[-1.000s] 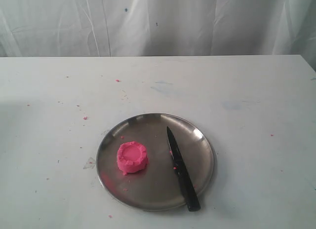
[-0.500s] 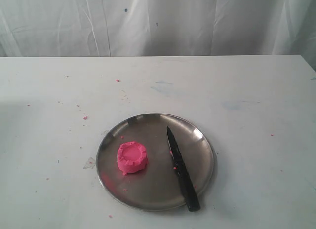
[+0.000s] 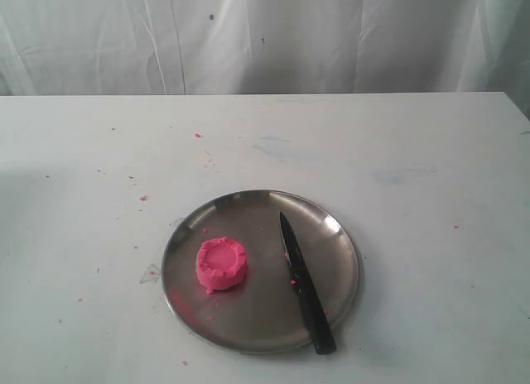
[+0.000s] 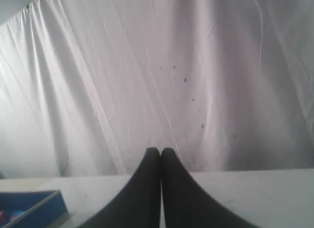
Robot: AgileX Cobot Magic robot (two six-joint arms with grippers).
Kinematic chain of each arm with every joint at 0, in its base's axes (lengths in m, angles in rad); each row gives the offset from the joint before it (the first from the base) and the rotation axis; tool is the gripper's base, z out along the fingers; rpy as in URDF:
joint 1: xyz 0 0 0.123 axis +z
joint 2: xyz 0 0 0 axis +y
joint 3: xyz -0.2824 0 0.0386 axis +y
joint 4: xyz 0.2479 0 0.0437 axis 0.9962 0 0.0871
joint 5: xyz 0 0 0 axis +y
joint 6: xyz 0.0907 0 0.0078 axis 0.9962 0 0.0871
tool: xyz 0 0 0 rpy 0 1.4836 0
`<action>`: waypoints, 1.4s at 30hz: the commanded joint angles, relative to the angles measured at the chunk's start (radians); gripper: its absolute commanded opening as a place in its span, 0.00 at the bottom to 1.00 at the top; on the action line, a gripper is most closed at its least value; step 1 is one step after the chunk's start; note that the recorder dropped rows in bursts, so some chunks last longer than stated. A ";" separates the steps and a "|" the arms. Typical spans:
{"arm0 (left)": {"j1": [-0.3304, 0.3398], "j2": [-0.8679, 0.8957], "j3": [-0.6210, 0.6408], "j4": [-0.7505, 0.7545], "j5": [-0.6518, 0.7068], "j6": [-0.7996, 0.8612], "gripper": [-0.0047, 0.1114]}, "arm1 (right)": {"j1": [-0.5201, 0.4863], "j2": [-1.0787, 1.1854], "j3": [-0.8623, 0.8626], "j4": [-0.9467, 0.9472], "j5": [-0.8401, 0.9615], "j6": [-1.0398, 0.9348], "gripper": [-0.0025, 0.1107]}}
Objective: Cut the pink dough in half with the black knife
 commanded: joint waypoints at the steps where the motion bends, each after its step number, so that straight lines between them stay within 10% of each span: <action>1: -0.007 -0.005 0.003 -0.002 -0.001 0.000 0.04 | 0.001 0.160 -0.161 -0.517 -0.096 0.523 0.02; 8: -0.007 -0.005 0.003 -0.002 -0.001 0.000 0.04 | 0.001 0.511 -0.340 -0.517 -0.429 0.515 0.02; 37: -0.007 -0.005 0.003 -0.002 -0.001 0.000 0.04 | -0.001 1.242 -0.361 -0.517 -0.430 0.383 0.23; 42: -0.007 -0.005 0.003 -0.002 -0.001 0.000 0.04 | -0.001 1.363 -0.361 -0.517 -0.439 0.344 0.41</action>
